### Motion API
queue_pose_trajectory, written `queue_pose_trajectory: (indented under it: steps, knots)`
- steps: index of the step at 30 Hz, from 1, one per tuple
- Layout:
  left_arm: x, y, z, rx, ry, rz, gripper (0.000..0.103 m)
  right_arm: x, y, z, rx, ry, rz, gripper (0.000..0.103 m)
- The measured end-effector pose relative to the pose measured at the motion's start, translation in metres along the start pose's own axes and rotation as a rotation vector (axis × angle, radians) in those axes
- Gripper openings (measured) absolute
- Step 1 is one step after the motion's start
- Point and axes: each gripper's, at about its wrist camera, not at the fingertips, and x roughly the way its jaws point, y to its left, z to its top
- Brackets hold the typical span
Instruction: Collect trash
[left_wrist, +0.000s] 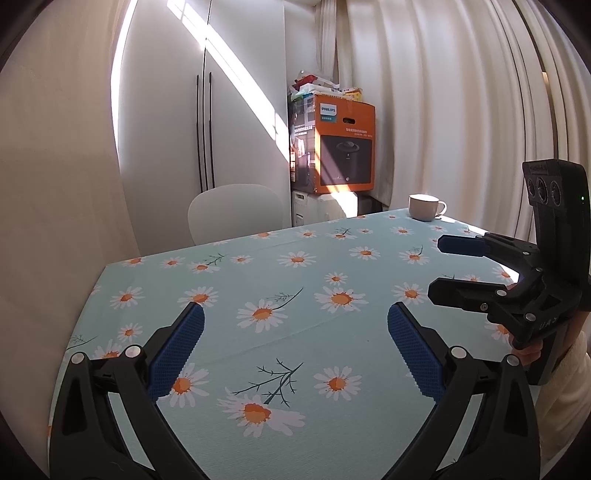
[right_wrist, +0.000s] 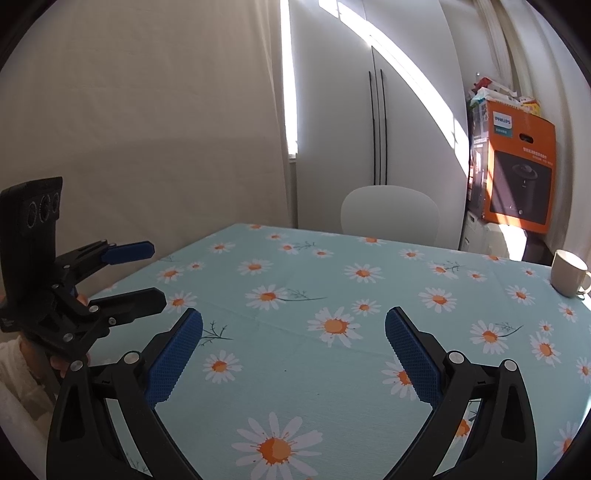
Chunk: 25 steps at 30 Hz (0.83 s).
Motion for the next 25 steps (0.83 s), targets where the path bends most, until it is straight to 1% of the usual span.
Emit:
queue_pose_trajectory:
  steps: [9,18,21,23,25]
  knots:
    - [0.001,-0.001,-0.001,0.0,0.009,-0.001,0.097,-0.002,0.001,0.0,0.0,-0.001,0.003,0.095]
    - [0.001,-0.002,-0.002,0.0,0.014,0.017,0.097,0.001,0.0,0.002,0.009,0.008,-0.001,0.095]
    - [0.005,0.001,-0.001,-0.02,0.037,0.05,0.097,0.002,-0.001,0.002,0.012,0.013,-0.002,0.095]
    - [0.011,0.007,-0.001,-0.052,0.071,0.079,0.097,0.006,-0.005,0.003,0.036,0.03,-0.028,0.095]
    - [0.025,0.02,-0.003,-0.111,0.156,0.172,0.097,0.015,-0.02,0.003,0.118,0.078,-0.089,0.095]
